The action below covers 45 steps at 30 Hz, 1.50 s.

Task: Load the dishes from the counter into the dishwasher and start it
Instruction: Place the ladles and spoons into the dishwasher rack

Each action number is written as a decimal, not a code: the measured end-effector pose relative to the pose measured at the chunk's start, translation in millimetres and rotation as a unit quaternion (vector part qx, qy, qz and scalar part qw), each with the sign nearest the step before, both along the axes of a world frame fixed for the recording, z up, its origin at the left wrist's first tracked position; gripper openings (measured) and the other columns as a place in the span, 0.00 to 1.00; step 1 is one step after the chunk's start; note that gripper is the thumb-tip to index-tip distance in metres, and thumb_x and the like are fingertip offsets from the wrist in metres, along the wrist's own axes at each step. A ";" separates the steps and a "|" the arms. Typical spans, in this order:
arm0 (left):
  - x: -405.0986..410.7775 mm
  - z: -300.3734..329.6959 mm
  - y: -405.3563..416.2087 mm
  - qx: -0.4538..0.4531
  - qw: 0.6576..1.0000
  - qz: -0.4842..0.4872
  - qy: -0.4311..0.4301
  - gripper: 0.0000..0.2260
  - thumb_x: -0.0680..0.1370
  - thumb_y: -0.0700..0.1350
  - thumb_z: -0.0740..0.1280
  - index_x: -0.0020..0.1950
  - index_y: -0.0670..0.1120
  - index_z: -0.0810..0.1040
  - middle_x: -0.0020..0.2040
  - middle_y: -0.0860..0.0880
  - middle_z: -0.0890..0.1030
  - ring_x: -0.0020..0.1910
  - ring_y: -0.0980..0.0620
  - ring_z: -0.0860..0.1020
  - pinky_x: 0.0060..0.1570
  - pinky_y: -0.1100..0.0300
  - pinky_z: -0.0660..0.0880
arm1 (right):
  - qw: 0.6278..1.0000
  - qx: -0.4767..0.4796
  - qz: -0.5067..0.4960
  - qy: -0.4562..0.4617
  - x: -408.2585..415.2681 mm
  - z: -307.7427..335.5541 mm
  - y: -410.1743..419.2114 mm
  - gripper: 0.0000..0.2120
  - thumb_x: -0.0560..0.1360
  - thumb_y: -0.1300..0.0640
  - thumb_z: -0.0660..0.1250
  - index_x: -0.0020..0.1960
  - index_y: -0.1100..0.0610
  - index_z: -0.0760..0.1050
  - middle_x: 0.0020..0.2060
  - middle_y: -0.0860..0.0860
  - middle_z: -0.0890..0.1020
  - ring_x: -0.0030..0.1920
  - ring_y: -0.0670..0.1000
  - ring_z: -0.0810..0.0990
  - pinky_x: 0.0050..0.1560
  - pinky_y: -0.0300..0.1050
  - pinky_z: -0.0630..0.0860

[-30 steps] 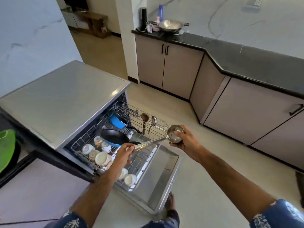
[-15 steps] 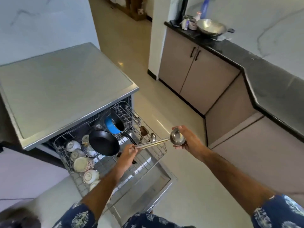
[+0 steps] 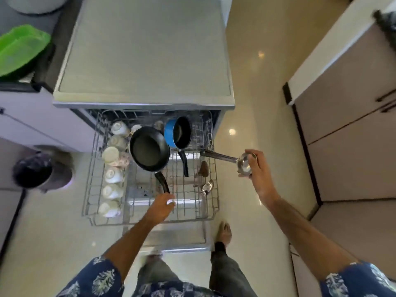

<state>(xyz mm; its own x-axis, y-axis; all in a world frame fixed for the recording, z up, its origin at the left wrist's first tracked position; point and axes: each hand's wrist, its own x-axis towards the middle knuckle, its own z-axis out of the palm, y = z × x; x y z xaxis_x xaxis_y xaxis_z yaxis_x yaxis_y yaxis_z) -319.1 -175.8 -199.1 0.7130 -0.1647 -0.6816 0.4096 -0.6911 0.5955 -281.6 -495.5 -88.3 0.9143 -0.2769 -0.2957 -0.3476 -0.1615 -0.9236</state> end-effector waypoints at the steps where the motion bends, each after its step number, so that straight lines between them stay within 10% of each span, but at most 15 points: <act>1: -9.9 -13.2 -6.3 0.031 0.999 -0.005 0.003 0.07 0.81 0.45 0.66 0.59 0.47 0.77 0.60 0.44 0.77 0.58 0.46 0.77 0.56 0.58 0.75 | 1.000 -0.005 0.021 0.000 6.0 -8.3 -7.9 0.12 0.84 0.50 0.59 0.64 0.54 0.72 0.51 0.51 0.80 0.48 0.53 0.82 0.40 0.49 0.82; 8: -37.1 -43.5 -51.2 0.214 0.960 -0.178 -0.025 0.22 0.80 0.50 0.63 0.75 0.54 0.67 0.74 0.50 0.68 0.72 0.47 0.68 0.71 0.45 0.66 | 0.984 -0.058 0.161 -0.041 34.9 -32.2 -36.7 0.10 0.84 0.52 0.57 0.63 0.52 0.72 0.48 0.48 0.81 0.43 0.40 0.79 0.39 0.32 0.76; 17: -54.5 -69.4 -49.2 0.250 0.947 -0.199 -0.033 0.17 0.85 0.54 0.54 0.71 0.54 0.71 0.73 0.51 0.69 0.74 0.50 0.66 0.72 0.45 0.65 | 0.900 -0.208 0.363 -0.120 89.9 -47.1 -14.1 0.09 0.83 0.53 0.58 0.60 0.51 0.74 0.51 0.47 0.80 0.50 0.47 0.78 0.52 0.42 0.73; 30: -77.6 -77.5 -22.7 0.197 0.948 -0.234 -0.090 0.19 0.85 0.55 0.52 0.74 0.54 0.69 0.77 0.51 0.66 0.77 0.52 0.61 0.76 0.53 0.57 | 0.810 -0.330 0.478 0.078 143.0 -126.4 57.9 0.17 0.80 0.60 0.64 0.67 0.61 0.68 0.52 0.57 0.76 0.53 0.57 0.77 0.47 0.42 0.66; 45: -93.1 -60.2 21.2 0.106 0.971 0.005 -0.212 0.16 0.79 0.41 0.65 0.65 0.54 0.75 0.64 0.55 0.75 0.65 0.55 0.72 0.67 0.54 0.67 | 0.966 -0.221 0.134 -0.015 18.4 -110.6 79.6 0.16 0.79 0.54 0.65 0.66 0.52 0.69 0.61 0.49 0.72 0.60 0.52 0.74 0.59 0.54 0.77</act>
